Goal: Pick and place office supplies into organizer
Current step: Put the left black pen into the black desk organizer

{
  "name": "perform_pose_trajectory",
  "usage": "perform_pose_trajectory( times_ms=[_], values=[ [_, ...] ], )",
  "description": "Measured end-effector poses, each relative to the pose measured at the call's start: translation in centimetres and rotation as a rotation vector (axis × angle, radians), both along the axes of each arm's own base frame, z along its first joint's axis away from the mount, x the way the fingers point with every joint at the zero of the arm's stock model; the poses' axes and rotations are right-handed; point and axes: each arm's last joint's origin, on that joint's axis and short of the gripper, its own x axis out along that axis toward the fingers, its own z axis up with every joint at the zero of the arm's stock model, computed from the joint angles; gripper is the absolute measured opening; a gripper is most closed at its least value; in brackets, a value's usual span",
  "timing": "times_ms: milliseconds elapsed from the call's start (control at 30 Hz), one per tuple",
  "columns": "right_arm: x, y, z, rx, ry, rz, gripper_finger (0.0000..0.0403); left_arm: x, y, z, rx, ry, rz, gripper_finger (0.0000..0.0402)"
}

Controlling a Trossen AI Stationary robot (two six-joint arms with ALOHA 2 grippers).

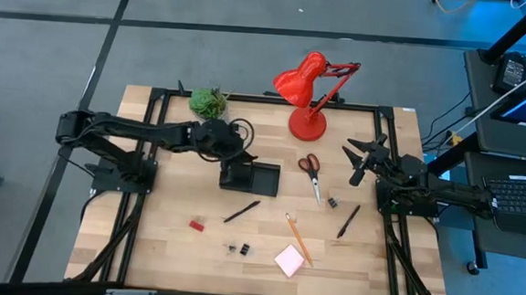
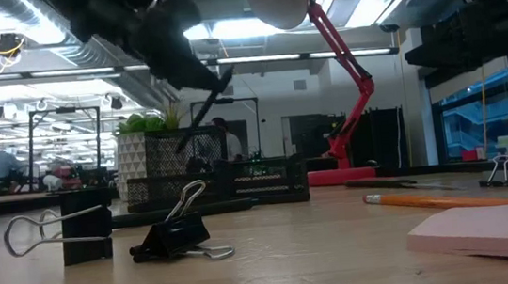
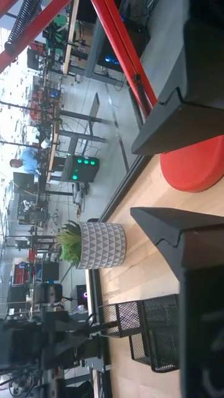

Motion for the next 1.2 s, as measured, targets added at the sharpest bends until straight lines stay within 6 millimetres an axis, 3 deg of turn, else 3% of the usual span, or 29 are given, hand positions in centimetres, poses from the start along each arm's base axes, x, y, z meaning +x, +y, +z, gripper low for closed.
perform_pose_trajectory(
  times_ms=[367,567,1200],
  values=[
    [0.0,0.0,0.0,0.022,-0.014,0.001,0.0150,-1.7,0.1,-3.6,-0.059,-0.095,0.071,0.0027],
    [0.0,0.0,0.0,0.022,-0.014,0.001,0.0150,-2.5,0.1,-5.1,-0.097,-0.055,0.111,0.0027],
    [0.0,0.0,0.0,0.022,-0.014,0.001,0.0150,-3.0,0.1,-5.9,-0.074,0.005,0.128,0.0050]
  ],
)
